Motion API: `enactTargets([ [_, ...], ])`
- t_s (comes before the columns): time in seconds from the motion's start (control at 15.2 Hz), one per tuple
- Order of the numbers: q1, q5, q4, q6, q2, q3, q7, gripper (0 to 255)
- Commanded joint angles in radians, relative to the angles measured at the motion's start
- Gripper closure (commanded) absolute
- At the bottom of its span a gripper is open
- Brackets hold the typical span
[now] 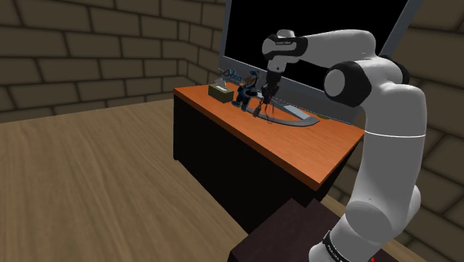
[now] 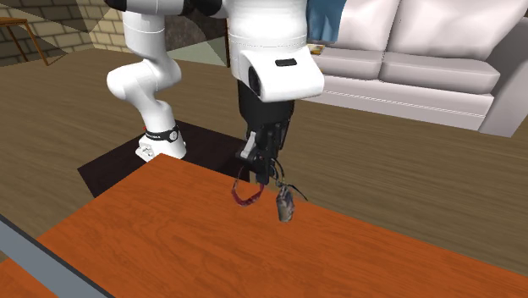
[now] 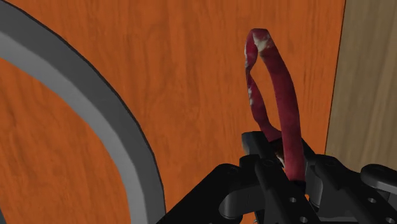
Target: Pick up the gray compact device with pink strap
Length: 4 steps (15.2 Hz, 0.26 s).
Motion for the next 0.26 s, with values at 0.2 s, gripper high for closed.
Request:
enactTargets([
  [0.2, -0.003, 0.000, 0.048, -0.045, 0.002, 0.000, 0.003, 255],
])
